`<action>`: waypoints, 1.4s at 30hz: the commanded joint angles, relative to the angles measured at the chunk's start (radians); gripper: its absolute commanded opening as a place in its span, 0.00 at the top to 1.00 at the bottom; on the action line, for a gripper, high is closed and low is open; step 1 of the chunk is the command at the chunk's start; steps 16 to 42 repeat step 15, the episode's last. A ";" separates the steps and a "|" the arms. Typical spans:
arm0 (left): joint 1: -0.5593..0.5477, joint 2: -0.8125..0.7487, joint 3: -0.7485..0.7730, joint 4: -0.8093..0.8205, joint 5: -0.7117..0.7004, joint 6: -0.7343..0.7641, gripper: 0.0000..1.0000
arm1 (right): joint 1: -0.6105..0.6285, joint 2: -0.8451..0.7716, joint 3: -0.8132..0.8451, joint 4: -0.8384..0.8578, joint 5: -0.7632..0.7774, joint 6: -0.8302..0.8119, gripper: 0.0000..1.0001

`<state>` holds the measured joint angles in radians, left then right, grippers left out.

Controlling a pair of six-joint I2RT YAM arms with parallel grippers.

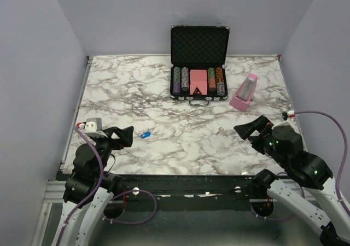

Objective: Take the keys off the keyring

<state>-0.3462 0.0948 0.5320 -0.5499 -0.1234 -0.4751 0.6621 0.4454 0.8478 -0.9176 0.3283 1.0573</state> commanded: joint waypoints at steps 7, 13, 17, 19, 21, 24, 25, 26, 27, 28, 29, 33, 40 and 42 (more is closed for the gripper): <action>0.004 0.005 -0.003 -0.004 -0.018 0.001 0.01 | 0.005 -0.047 0.023 -0.038 0.043 -0.011 0.00; 0.004 -0.003 -0.006 -0.002 -0.018 -0.002 0.01 | 0.005 -0.051 0.031 -0.032 0.032 -0.033 0.00; 0.004 -0.004 -0.006 0.001 -0.016 -0.002 0.01 | 0.005 -0.053 0.033 -0.033 0.031 -0.039 0.00; 0.004 -0.004 -0.006 0.001 -0.016 -0.002 0.01 | 0.005 -0.053 0.033 -0.033 0.031 -0.039 0.00; 0.004 -0.004 -0.006 0.001 -0.016 -0.002 0.01 | 0.005 -0.053 0.033 -0.033 0.031 -0.039 0.00; 0.004 -0.004 -0.006 0.001 -0.016 -0.002 0.01 | 0.005 -0.053 0.033 -0.033 0.031 -0.039 0.00; 0.004 -0.004 -0.006 0.001 -0.016 -0.002 0.01 | 0.005 -0.053 0.033 -0.033 0.031 -0.039 0.00; 0.004 -0.004 -0.006 0.001 -0.016 -0.002 0.01 | 0.005 -0.053 0.033 -0.033 0.031 -0.039 0.00; 0.004 -0.004 -0.006 0.001 -0.016 -0.002 0.01 | 0.005 -0.053 0.033 -0.033 0.031 -0.039 0.00; 0.004 -0.004 -0.006 0.001 -0.016 -0.002 0.01 | 0.005 -0.053 0.033 -0.033 0.031 -0.039 0.00; 0.004 -0.004 -0.006 0.001 -0.016 -0.002 0.01 | 0.005 -0.053 0.033 -0.033 0.031 -0.039 0.00; 0.004 -0.004 -0.006 0.001 -0.016 -0.002 0.01 | 0.005 -0.053 0.033 -0.033 0.031 -0.039 0.00; 0.004 -0.004 -0.006 0.001 -0.016 -0.002 0.01 | 0.005 -0.053 0.033 -0.033 0.031 -0.039 0.00; 0.004 -0.004 -0.006 0.001 -0.016 -0.002 0.01 | 0.005 -0.053 0.033 -0.033 0.031 -0.039 0.00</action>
